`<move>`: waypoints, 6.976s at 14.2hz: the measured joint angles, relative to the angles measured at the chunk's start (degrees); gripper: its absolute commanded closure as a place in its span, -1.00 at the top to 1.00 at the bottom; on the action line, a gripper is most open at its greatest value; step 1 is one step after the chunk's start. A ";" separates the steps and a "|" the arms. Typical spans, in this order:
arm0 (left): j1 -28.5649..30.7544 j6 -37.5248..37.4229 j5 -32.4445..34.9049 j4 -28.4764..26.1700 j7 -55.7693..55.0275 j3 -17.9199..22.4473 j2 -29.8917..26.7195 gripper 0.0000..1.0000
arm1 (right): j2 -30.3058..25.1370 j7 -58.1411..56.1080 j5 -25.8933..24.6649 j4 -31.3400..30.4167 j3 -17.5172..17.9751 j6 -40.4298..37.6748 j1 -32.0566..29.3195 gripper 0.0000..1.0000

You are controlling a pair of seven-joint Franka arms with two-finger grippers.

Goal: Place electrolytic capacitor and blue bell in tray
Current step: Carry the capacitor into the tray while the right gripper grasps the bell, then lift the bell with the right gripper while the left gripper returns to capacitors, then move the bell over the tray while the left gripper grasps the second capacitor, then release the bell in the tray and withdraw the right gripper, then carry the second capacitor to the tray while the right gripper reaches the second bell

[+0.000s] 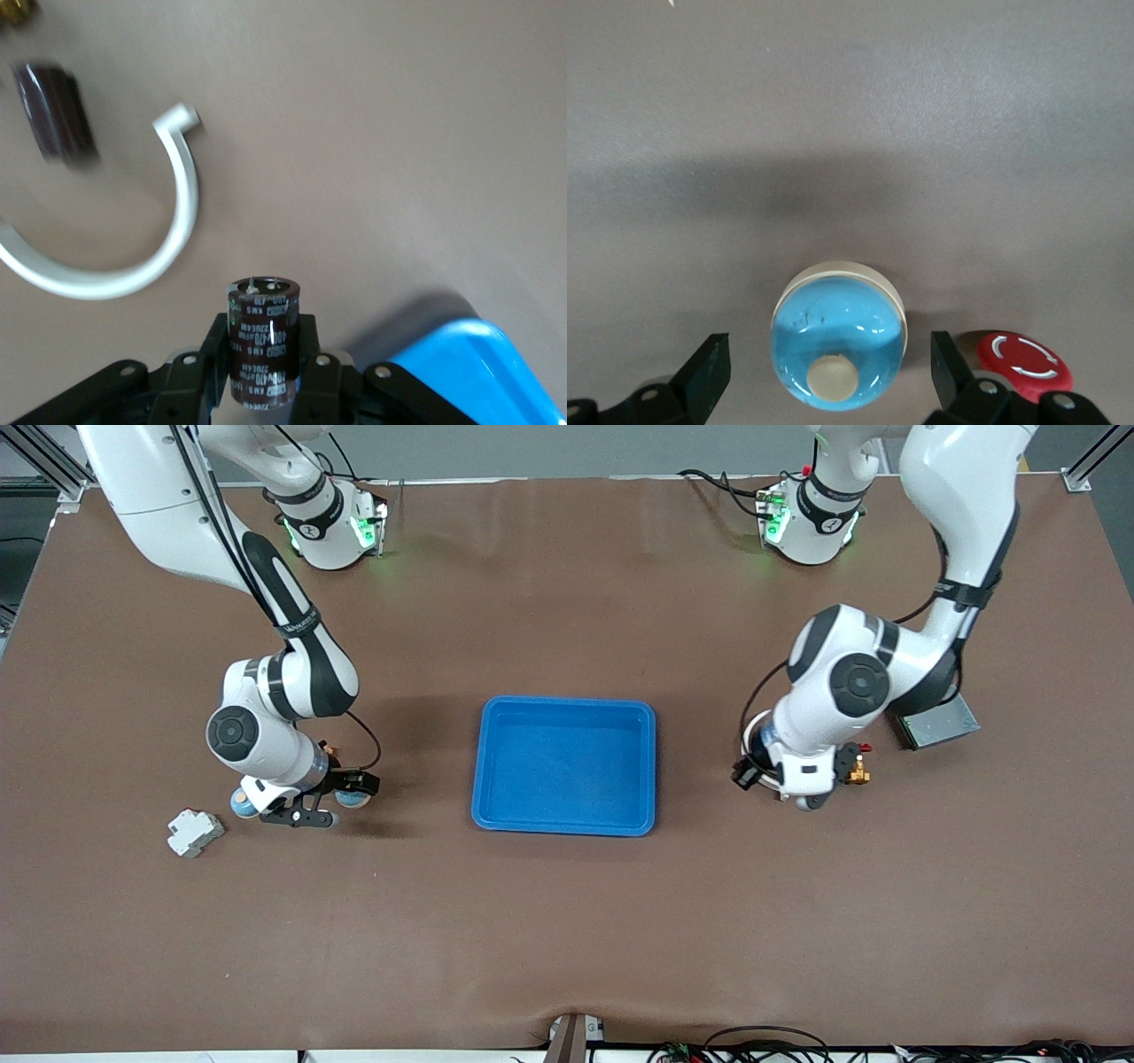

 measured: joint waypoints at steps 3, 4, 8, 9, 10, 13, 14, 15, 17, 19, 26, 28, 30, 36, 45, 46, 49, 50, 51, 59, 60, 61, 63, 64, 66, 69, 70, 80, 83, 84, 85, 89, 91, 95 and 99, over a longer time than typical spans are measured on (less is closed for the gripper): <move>-5.48 0.00 0.00 3.07 -9.45 0.00 2.68 -1.00 | 0.89 0.00 0.00 -0.02 -0.07 0.02 0.00 1.00; -7.18 0.00 0.00 4.09 -12.38 0.00 3.75 -1.00 | 1.14 0.00 0.00 -0.03 -0.08 0.05 0.00 1.00; -12.60 0.00 0.00 7.99 -21.35 0.06 8.25 -1.00 | 1.43 0.00 0.00 -0.04 -0.12 0.18 0.00 0.61; -13.83 0.00 0.00 8.91 -23.10 0.09 9.51 -1.00 | 1.46 0.00 0.00 -0.04 -0.13 0.19 0.00 0.58; -14.91 0.00 0.00 9.51 -24.46 0.12 10.60 -1.00 | 1.49 0.01 0.00 -0.04 -0.14 0.19 0.00 0.33; -17.01 0.00 0.00 10.14 -26.67 0.39 13.42 -0.66 | 1.54 0.02 0.01 -0.03 -0.15 0.30 0.00 -0.28; -17.06 0.00 0.00 10.18 -26.74 0.44 14.18 0.21 | 1.53 0.02 0.01 -0.01 -0.15 0.41 -0.01 -0.41; -17.04 0.00 0.00 10.24 -26.74 0.54 14.85 0.99 | 1.54 0.02 0.01 0.00 -0.16 0.44 0.00 -0.44; -16.93 0.00 0.00 10.46 -26.73 0.69 15.54 1.00 | 1.54 0.02 0.01 0.00 -0.16 0.45 0.00 -0.44; -16.89 0.00 0.00 11.21 -26.73 0.71 15.55 1.00 | 1.54 0.02 0.01 0.01 -0.15 0.42 0.00 -0.44; -11.76 -16.71 3.29 19.78 -24.23 1.27 8.96 1.00 | -0.59 0.73 0.01 1.26 0.05 -5.76 0.49 -0.43; -9.34 -19.12 3.92 19.92 -20.21 1.37 6.97 1.00 | -2.09 3.85 0.01 1.75 0.15 -7.91 1.81 -0.43; -6.89 -22.02 4.01 19.93 -15.26 1.48 5.91 1.00 | -3.35 9.32 0.01 1.93 0.24 -9.50 4.65 -0.43; -0.06 -29.16 4.05 19.92 -1.43 1.52 2.90 1.00 | -5.01 28.68 0.01 3.67 0.36 -11.41 16.68 -0.43; 11.79 -29.77 10.55 11.75 7.98 1.52 2.11 1.00 | -1.97 36.84 4.58 8.94 0.33 -11.43 25.06 -0.44; 13.00 -28.88 10.59 10.78 8.30 1.53 2.10 1.00 | -0.74 38.11 4.59 10.13 0.33 -11.40 25.90 -0.43; 15.44 -24.97 11.50 7.27 8.82 1.51 1.99 1.00 | 2.89 39.81 4.60 12.84 0.33 -11.10 27.65 -0.43; 15.97 -22.96 12.59 5.64 8.84 1.50 1.91 1.00 | 3.79 39.88 4.60 13.38 0.33 -10.97 27.77 -0.43; 16.41 -20.80 14.00 3.80 8.84 1.50 1.83 1.00 | 4.49 39.88 4.60 13.74 0.33 -10.80 27.83 -0.43; 19.78 -7.19 17.41 -5.52 7.29 1.38 1.53 1.00 | 6.75 39.90 4.60 14.25 0.33 -8.36 28.91 -0.39; 19.78 -7.11 17.41 -5.53 5.86 1.06 1.39 1.00 | 6.77 39.90 4.60 14.29 0.33 -8.36 28.93 -0.36; 19.77 -6.91 17.41 -5.61 4.01 0.43 1.28 1.00 | 6.78 39.90 4.61 14.31 0.33 -8.35 28.98 -0.33; 19.70 -6.14 17.41 -5.96 0.17 -0.74 1.20 1.00 | 6.79 39.90 4.61 14.33 0.33 -8.35 29.24 -0.28; 19.67 -5.42 17.41 -6.29 -1.50 -1.29 1.20 1.00 | 6.83 39.90 4.61 14.33 0.33 -8.35 29.38 -0.25; 19.56 -4.16 17.41 -7.36 -3.74 -2.28 1.20 1.00 | 6.98 39.91 4.61 14.33 0.33 -8.32 29.58 -0.18; 19.51 0.07 17.41 -9.95 -5.41 -2.43 1.20 1.00 | 7.16 39.91 4.61 14.33 0.33 -8.27 29.76 0.85; 19.51 1.51 17.41 -10.86 -6.06 -2.43 1.20 1.00 | 7.18 39.91 4.61 14.33 0.33 -8.27 29.81 1.00; 19.57 9.01 17.41 -15.74 -6.61 -2.39 1.46 0.74 | 2.08 39.16 4.33 17.03 -0.98 -19.00 29.71 1.00; 19.60 9.44 18.16 -15.86 -6.61 -2.35 2.33 0.48 | -6.57 30.38 4.13 17.62 -2.12 -30.87 25.29 1.00; 19.64 9.57 18.71 -15.88 -6.61 -2.33 2.70 0.41 | -9.50 26.07 4.09 17.61 -2.26 -34.74 22.54 1.00; 19.69 9.71 19.07 -15.88 -6.62 -2.32 2.99 0.40 | -12.16 21.60 3.98 17.54 -2.42 -38.07 19.58 1.00; 19.80 9.88 19.22 -15.89 -6.62 -2.30 3.66 -0.51 | -18.12 3.15 1.67 16.96 -2.68 -43.81 7.51 1.00; 19.83 9.94 19.22 -15.89 -6.62 -2.31 3.67 -1.00 | -18.24 -5.26 0.09 16.62 -2.71 -43.70 2.55 1.00; 19.90 9.48 19.30 -15.58 -6.62 -2.31 2.98 -1.00 | -17.39 -19.10 -1.92 15.31 -2.71 -38.98 -6.10 1.00; 19.91 3.22 19.33 -13.60 -6.62 -3.62 -0.39 -1.00 | -13.46 -26.14 -3.09 14.95 -2.68 -33.01 -11.67 1.00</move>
